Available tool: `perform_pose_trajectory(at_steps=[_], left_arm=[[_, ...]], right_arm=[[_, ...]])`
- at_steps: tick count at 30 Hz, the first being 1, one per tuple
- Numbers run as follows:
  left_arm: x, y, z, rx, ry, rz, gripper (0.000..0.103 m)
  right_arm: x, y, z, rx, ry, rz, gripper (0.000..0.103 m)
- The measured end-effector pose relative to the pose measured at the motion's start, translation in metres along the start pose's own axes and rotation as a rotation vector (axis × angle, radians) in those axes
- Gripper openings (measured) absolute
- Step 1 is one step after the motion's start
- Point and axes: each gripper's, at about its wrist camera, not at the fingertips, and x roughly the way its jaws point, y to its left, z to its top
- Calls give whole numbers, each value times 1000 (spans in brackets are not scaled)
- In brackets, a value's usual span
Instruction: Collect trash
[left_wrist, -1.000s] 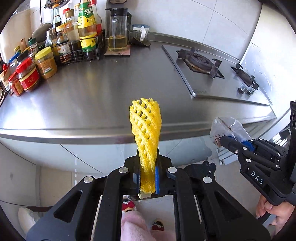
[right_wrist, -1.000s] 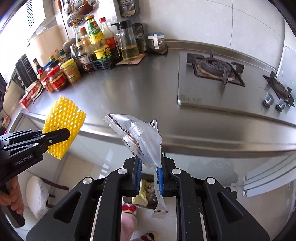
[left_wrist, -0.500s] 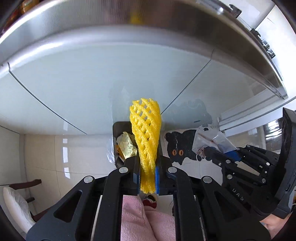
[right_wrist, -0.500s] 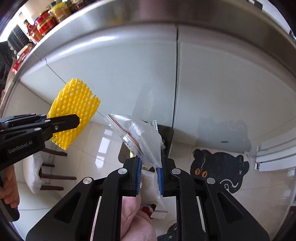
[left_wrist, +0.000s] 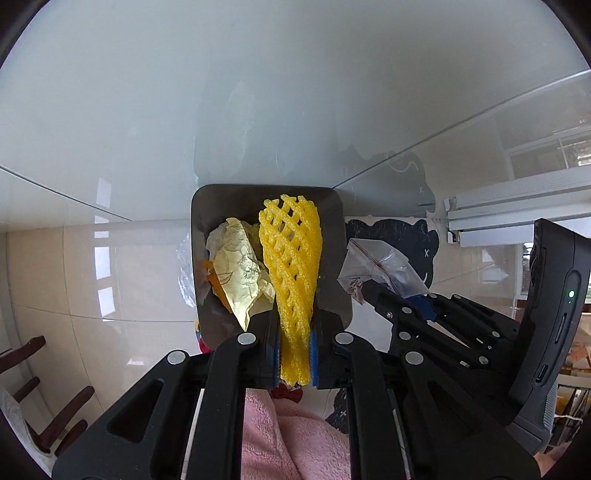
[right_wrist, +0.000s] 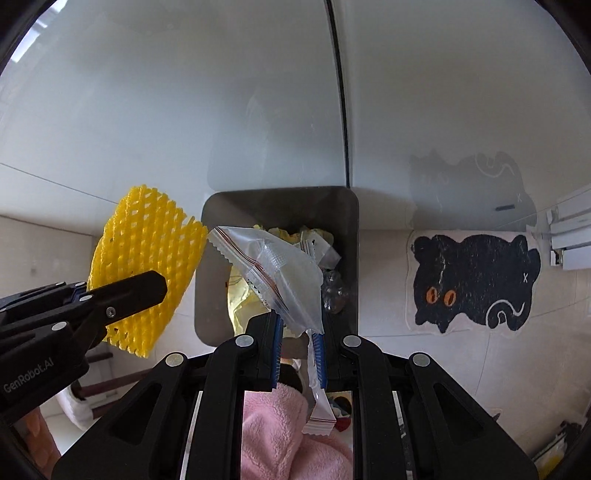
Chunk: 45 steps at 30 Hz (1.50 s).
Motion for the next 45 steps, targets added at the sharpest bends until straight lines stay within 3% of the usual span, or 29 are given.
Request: perform_pose_trajectory(at_steps=[8, 10, 11, 12, 14, 16, 17, 19, 21, 24, 30, 35, 45], left_arm=[[19, 12, 13, -14, 28, -28, 14], [21, 12, 16, -10, 38, -33, 20], [23, 12, 18, -9, 42, -33, 22], [23, 12, 20, -6, 43, -28, 28], [21, 14, 22, -8, 35, -16, 46], [17, 13, 25, -11, 25, -14, 63], [16, 13, 26, -9, 23, -12, 65], [11, 11, 27, -2, 21, -4, 73], [3, 10, 27, 1, 5, 14, 79], [-14, 10, 25, -11, -17, 19, 87], [-67, 4, 14, -10, -62, 32, 87], [-133, -10, 0, -12, -117, 21, 88], [-314, -69, -30, 75, -422, 44, 95]], right_arm=[[28, 2, 1, -45, 8, -7, 20], [31, 5, 2, -57, 13, -6, 21], [31, 6, 2, -63, 13, -7, 29], [31, 8, 3, -66, 12, -13, 51], [31, 10, 2, -74, 0, -23, 74], [32, 11, 1, -78, 9, -27, 73], [32, 11, 1, -79, 12, -25, 76], [28, 12, 0, -85, 5, -29, 84], [22, 13, -1, -86, -11, -26, 99], [5, 14, -3, -93, -17, -6, 100], [-45, 9, -13, -73, -46, -1, 100], [-121, 17, -20, -81, -113, 7, 100], [-315, 35, -16, -105, -386, 0, 100]])
